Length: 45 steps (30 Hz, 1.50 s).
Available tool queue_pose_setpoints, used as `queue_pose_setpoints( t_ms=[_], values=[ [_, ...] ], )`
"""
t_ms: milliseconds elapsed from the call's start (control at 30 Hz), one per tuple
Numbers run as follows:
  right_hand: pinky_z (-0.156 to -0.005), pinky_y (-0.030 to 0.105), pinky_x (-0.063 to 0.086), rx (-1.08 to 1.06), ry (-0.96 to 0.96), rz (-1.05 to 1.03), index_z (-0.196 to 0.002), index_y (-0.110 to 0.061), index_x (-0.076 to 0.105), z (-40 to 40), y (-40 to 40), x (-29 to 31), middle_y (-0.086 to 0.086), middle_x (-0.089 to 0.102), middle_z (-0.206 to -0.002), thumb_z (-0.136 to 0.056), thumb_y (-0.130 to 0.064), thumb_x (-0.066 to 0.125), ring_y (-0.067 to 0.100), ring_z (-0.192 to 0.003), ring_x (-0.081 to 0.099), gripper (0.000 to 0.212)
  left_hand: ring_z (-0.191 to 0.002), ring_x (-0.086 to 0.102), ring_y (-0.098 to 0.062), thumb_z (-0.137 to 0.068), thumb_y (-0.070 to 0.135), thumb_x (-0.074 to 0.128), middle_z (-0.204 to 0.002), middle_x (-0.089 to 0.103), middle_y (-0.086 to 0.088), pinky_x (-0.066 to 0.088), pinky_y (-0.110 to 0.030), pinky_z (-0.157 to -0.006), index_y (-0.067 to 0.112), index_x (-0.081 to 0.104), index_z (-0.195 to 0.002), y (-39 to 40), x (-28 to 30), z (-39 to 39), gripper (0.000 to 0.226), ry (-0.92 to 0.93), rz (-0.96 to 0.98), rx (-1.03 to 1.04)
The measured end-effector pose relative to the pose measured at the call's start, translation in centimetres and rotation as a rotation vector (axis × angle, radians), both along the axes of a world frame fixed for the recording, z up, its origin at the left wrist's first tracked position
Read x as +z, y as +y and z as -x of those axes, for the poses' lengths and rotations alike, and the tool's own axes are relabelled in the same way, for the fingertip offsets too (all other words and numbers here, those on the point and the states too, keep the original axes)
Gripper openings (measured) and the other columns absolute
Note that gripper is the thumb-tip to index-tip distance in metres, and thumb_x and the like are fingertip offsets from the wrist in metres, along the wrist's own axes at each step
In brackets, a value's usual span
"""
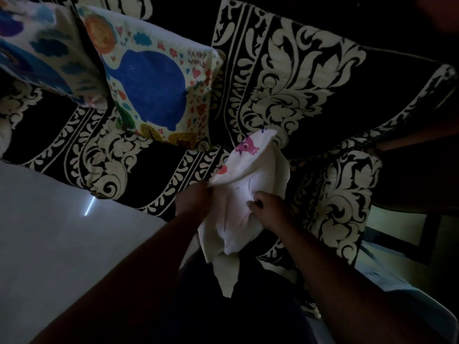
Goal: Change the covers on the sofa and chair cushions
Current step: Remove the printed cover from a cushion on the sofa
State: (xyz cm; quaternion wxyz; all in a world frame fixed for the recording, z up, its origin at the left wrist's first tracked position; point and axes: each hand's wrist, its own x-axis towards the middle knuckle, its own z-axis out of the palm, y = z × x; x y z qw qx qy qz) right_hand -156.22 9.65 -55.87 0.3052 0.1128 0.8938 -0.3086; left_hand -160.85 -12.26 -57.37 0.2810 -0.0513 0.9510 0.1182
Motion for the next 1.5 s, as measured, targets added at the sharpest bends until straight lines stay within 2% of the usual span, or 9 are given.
queue_pose_setpoints(
  t_ms=[167,267,367,500,700,833,1267,1400,1500],
  values=[
    [-0.060,0.031,0.038,0.045,0.019,0.033,-0.071,-0.022,0.046,-2.3,1.6,-0.6,-0.007,0.050,-0.063,-0.095,-0.039,0.063,0.015,-0.069,0.055,0.034,-0.120,0.060,-0.032,-0.089,0.038,0.058,-0.128,0.065,-0.006,0.040,-0.048,-0.102,0.023,0.054,-0.131,0.1,-1.1,1.6,0.045,-0.095,0.094,-0.017],
    [-0.062,0.031,0.041,0.044,0.038,0.035,-0.076,-0.025,0.047,-2.4,2.4,-1.2,-0.005,0.059,-0.072,-0.097,-0.040,0.060,0.018,-0.074,0.060,0.028,-0.137,0.044,-0.033,-0.076,0.036,0.078,-0.153,0.040,-0.009,0.043,-0.052,-0.106,0.024,0.026,-0.156,3.4,0.0,3.5,0.096,-0.083,-0.304,-0.152],
    [-0.079,0.032,0.047,0.059,-0.037,0.067,-0.104,-0.016,0.065,-1.9,3.3,-1.8,0.005,0.070,-0.103,-0.100,-0.041,0.056,0.026,-0.098,0.065,0.027,-0.146,0.032,-0.031,-0.076,0.050,0.080,-0.165,0.021,-0.006,0.041,-0.054,-0.110,0.031,0.006,-0.161,8.1,1.0,5.9,0.115,-0.007,-0.477,-0.232],
    [-0.090,0.029,0.045,-0.031,-0.099,0.118,-0.121,-0.018,0.068,-0.8,3.9,-1.4,0.004,0.070,-0.118,-0.099,-0.053,0.053,0.024,-0.113,0.063,0.043,-0.134,0.048,-0.029,-0.088,0.049,0.070,-0.152,0.046,-0.004,0.046,-0.042,-0.100,0.028,0.022,-0.159,12.1,0.6,8.5,0.088,0.036,-0.410,-0.212],
    [-0.068,0.032,0.044,-0.374,0.072,0.015,-0.108,-0.013,0.053,3.9,4.0,-1.9,0.002,0.062,-0.096,-0.096,-0.058,0.054,0.022,-0.086,0.063,0.047,-0.104,0.067,-0.032,-0.097,0.033,0.058,-0.112,0.072,-0.010,0.047,-0.034,-0.081,0.018,0.063,-0.126,13.1,0.4,10.5,0.033,0.156,-0.345,-0.175],
    [-0.074,0.037,0.050,-0.257,0.121,-0.144,-0.123,-0.008,0.047,6.3,3.5,-2.9,0.010,0.060,-0.113,-0.092,-0.065,0.051,0.027,-0.096,0.063,0.065,-0.102,0.068,-0.033,-0.101,0.037,0.053,-0.110,0.072,-0.012,0.049,-0.036,-0.082,0.016,0.064,-0.122,13.5,-0.1,11.1,0.032,0.122,-0.309,-0.161],
    [-0.088,0.040,0.048,-0.043,0.087,-0.161,-0.130,-0.011,0.052,4.5,5.4,-2.9,0.014,0.058,-0.121,-0.103,-0.033,0.048,0.033,-0.110,0.059,0.035,-0.110,0.061,-0.039,-0.098,0.039,0.057,-0.131,0.055,-0.016,0.046,-0.043,-0.077,0.011,0.055,-0.126,10.3,-3.3,13.9,0.040,0.131,-0.073,0.092],
    [-0.087,0.040,0.051,-0.211,0.195,-0.219,-0.131,-0.010,0.046,6.3,4.8,-1.7,0.014,0.055,-0.127,-0.090,-0.027,0.064,0.032,-0.113,0.058,0.048,-0.139,0.042,-0.035,-0.096,0.034,0.058,-0.157,0.036,-0.011,0.041,-0.054,-0.108,0.018,0.030,-0.155,11.4,-3.1,11.5,0.067,0.131,-0.255,-0.195],
    [-0.089,0.029,0.045,-0.468,0.247,-0.059,-0.140,-0.011,0.045,8.9,4.1,-1.1,0.009,0.060,-0.129,-0.089,-0.040,0.070,0.024,-0.116,0.060,0.064,-0.132,0.051,-0.031,-0.098,0.049,0.038,-0.149,0.050,-0.004,0.045,-0.052,-0.105,0.024,0.038,-0.151,12.4,-3.5,9.7,0.058,0.011,-0.275,-0.375]
  ],
)
